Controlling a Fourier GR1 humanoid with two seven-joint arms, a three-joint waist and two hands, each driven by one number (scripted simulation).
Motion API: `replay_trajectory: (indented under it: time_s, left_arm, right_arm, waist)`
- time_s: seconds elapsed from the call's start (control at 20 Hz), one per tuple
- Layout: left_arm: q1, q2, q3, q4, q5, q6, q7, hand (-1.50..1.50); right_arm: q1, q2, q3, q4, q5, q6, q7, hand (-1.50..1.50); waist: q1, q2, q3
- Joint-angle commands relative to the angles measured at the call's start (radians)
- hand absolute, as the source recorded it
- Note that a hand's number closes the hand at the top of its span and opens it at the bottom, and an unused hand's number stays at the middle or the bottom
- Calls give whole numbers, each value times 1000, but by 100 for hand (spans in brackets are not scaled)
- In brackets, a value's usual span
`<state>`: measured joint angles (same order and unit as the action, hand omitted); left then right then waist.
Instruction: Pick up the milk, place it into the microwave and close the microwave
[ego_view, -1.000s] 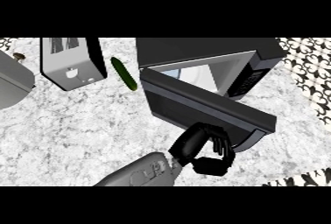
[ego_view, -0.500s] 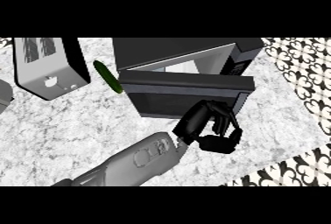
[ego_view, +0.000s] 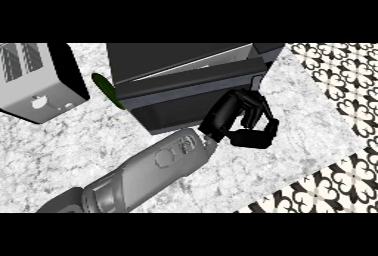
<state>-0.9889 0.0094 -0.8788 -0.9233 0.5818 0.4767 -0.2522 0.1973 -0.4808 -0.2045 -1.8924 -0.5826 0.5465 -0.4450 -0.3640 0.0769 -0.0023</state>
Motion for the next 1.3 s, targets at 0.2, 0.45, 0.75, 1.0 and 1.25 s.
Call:
replay_trajectory:
  time_s: [0.2, 0.45, 0.75, 1.0, 1.25]
  left_arm:
    - [-121, -9, 37, 87, 60, 15, -8, 150]
    - [-149, -8, 47, 137, 87, 26, -18, 150]
    - [-174, -7, 53, 159, 113, 51, -22, 150]
    - [-174, -7, 45, 156, 126, 73, -32, 150]
    - [-164, -7, 32, 151, 138, 97, -48, 150]
  right_arm:
    - [-36, -49, -18, -21, -49, 12, 35, -150]
    - [-51, -73, -32, -18, -80, 14, 53, -150]
    - [-70, -105, -59, -8, -103, 10, 71, -150]
    - [-87, -140, -71, -4, -116, 19, 92, -150]
    - [-110, -164, -85, 8, -140, 25, 102, -150]
  waist:
    - [-47, 13, 2]
    - [-70, 22, 3]
    - [-97, 26, 5]
    - [-105, 30, 5]
    - [-105, 33, 6]
